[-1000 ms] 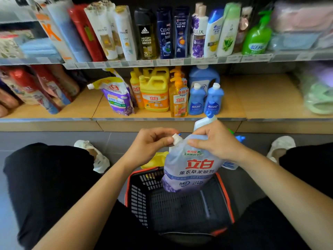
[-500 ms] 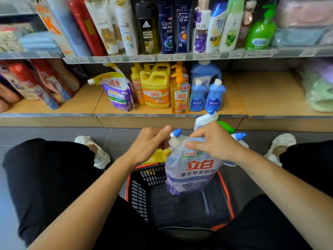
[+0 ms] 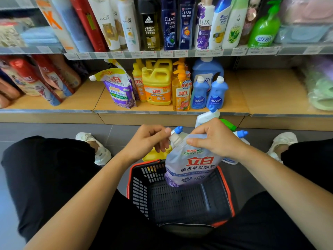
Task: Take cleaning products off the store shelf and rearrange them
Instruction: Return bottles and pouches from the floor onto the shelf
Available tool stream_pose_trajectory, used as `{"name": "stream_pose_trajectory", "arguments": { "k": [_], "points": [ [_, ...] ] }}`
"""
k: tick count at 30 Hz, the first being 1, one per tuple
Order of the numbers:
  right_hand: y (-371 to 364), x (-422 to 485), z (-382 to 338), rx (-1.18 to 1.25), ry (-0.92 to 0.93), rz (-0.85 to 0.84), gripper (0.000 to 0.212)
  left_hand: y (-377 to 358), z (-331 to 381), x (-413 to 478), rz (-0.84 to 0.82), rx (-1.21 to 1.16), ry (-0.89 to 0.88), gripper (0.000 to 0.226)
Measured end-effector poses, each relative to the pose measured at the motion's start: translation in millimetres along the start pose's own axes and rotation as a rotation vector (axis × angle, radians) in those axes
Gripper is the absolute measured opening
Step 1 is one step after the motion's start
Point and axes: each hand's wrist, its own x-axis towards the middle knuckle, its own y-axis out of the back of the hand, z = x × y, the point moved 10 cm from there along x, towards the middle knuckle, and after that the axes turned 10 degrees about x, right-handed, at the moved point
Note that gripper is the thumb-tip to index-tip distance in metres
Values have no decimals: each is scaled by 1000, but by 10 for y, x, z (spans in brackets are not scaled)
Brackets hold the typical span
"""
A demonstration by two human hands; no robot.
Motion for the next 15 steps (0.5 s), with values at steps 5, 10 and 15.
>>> {"name": "stream_pose_trajectory", "arguments": {
  "k": [5, 10, 15],
  "points": [
    [-4, -3, 8, 3, 1, 8, 16, 8, -42, 13, 21, -74, 14, 50],
    [-20, 4, 15, 13, 2, 7, 12, 66, 116, 9, 12, -369, -103, 32],
    [-57, -8, 5, 13, 16, -21, 21, 71, -15, -11, 76, 29, 9, 36]
  ]
}}
